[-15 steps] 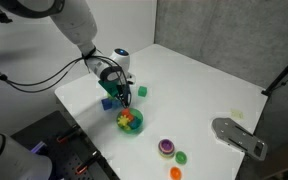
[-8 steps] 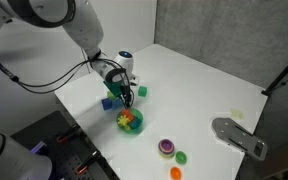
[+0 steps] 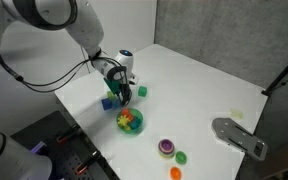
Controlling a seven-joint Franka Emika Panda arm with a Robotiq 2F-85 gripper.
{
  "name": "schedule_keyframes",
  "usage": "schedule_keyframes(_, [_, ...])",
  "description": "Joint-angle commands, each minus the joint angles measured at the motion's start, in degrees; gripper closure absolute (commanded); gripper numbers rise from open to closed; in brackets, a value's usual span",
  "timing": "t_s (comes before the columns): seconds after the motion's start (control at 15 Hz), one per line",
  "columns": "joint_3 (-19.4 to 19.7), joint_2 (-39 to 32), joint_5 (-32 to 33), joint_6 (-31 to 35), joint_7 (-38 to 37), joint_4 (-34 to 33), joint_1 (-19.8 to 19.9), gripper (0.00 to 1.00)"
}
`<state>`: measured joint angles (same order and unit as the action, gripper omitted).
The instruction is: Place the light-blue item in the bowl
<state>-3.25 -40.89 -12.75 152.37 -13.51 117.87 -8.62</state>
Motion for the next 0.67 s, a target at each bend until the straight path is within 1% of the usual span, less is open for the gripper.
schedule_keyframes(0.0, [1.2, -1.28, 0.81, -3.0, -4.83, -2.4, -2.16, 0.0])
schedule_keyframes(0.6, [4.66, -3.24, 1.52, -0.94, -11.73, -3.06, -6.58, 0.0])
